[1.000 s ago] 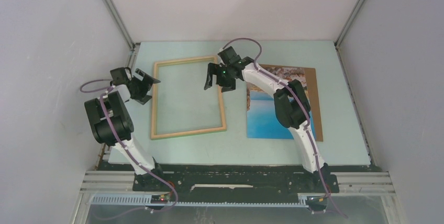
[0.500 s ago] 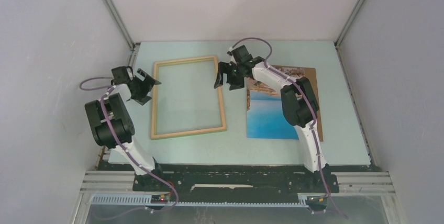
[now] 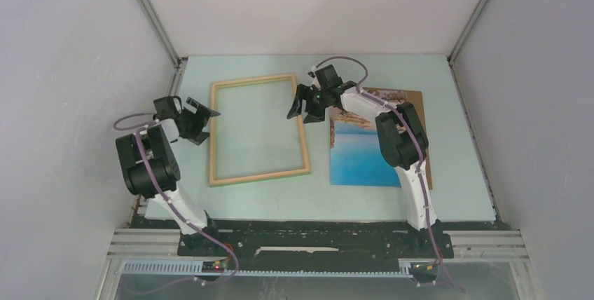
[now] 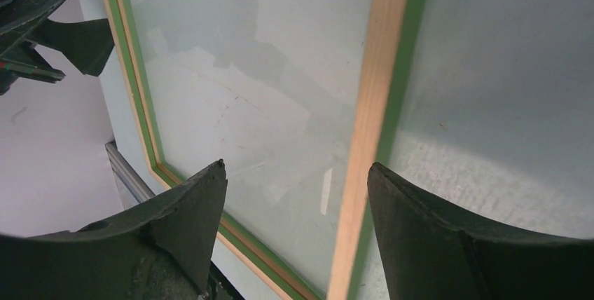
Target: Put the photo into the frame
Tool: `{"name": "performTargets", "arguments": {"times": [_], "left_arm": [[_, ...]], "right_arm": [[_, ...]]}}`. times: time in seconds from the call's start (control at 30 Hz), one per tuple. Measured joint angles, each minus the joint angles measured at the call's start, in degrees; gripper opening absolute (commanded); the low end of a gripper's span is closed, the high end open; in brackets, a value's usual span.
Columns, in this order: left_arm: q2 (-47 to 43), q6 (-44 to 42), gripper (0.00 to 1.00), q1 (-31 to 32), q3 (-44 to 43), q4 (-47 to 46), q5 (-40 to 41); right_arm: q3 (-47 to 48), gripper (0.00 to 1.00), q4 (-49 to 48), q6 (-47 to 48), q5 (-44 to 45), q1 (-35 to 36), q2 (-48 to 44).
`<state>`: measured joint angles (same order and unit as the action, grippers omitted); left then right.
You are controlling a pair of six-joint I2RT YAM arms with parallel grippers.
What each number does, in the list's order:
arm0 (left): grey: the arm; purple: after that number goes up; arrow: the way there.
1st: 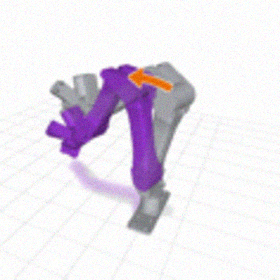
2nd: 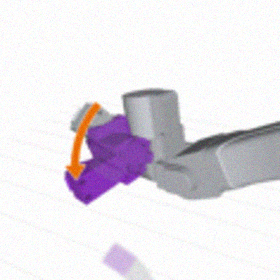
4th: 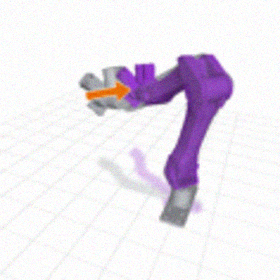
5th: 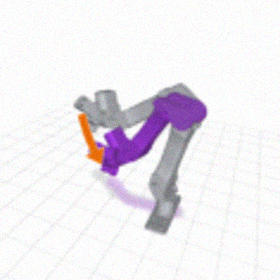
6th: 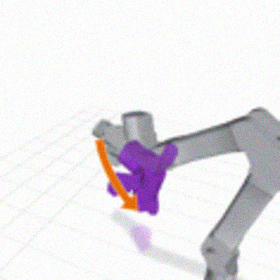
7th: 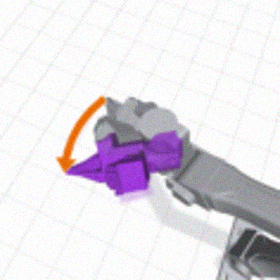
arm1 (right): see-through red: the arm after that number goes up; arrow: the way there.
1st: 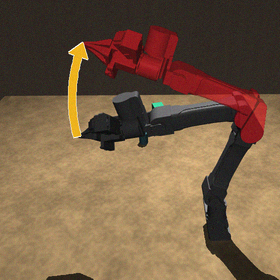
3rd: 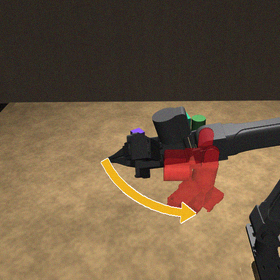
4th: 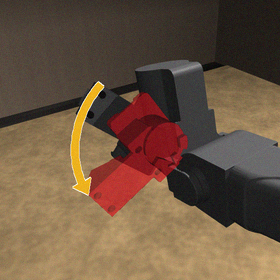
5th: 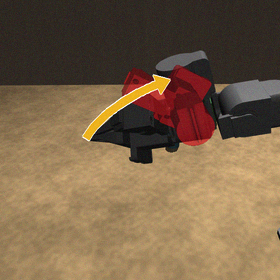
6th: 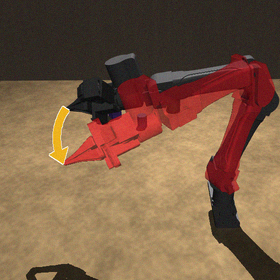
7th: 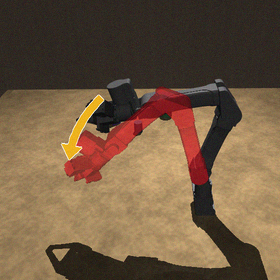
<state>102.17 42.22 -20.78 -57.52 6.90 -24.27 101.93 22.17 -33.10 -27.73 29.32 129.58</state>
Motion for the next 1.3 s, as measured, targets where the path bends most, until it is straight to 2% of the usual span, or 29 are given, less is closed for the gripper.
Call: {"name": "performTargets", "arguments": {"times": [0.13,0.27,0.37,0.47,0.57,0.67,0.97,1.3], "left_arm": [[-4.9,1.8,1.00,0.8,5.5,-0.5,1.0],[-11.1,-1.7,1.00,3.2,4.6,6.7,9.6],[-12.2,-5.7,1.00,6.4,-1.5,10.1,15.5],[-8.5,-9.8,1.00,11.1,-12.0,10.8,19.5],[-3.0,-10.8,0.99,14.2,-20.4,9.0,20.7],[2.1,-10.2,1.00,15.8,-24.7,5.9,20.7],[17.7,-2.8,1.00,18.6,-37.0,-2.2,24.7],[27.3,19.3,1.00,23.9,-48.1,-3.8,32.7]], "right_arm": [[-3.1,0.81,-2.8,-0.6,-2.2,-0.4,-0.5],[-6.9,0.82,-4.6,-0.6,-3.2,-0.9,-2.5],[-7.7,0.81,-3.7,0.0,-3.1,-0.9,-2.5],[-7.7,0.80,-3.1,0.7,-3.0,-1.1,-2.5],[-7.7,0.80,-2.9,1.6,-2.7,-1.2,-2.5],[-7.7,0.80,-2.4,2.8,-1.8,-1.3,-2.5],[-7.6,0.77,-2.1,4.2,-0.8,-1.4,-1.7],[-6.3,0.76,-1.9,4.8,0.5,-0.9,-1.1]]}}
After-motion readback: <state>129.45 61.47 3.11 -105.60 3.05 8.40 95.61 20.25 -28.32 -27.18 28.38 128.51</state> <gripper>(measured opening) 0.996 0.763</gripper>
